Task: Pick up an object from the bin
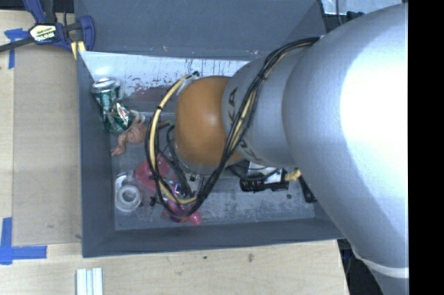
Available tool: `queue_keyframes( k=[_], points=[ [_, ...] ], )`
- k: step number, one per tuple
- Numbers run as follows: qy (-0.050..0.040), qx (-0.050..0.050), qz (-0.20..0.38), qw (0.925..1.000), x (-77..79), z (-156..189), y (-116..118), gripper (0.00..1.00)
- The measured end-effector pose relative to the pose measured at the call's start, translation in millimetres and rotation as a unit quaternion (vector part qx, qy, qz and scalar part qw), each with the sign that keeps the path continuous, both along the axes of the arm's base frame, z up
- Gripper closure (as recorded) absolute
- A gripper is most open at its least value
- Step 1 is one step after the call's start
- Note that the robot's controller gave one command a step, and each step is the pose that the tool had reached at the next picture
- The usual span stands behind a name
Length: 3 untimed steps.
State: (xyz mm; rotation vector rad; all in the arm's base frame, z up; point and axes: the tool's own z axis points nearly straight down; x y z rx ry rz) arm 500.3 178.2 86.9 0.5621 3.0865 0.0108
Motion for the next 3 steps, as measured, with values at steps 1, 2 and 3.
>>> queue_keyframes(
  k=[1, 2, 3],
  points=[
    [-0.0049, -0.005, 0.354, 0.9351, -9.9, -13.3, 20.5, 1.00],
    [-0.0047, -0.005, 0.411, 0.9118, -11.7, -14.6, 23.4, 1.00],
    [-0.0038, -0.005, 0.454, 0.8907, -12.6, -12.4, 24.3, 1.00]
  ],
)
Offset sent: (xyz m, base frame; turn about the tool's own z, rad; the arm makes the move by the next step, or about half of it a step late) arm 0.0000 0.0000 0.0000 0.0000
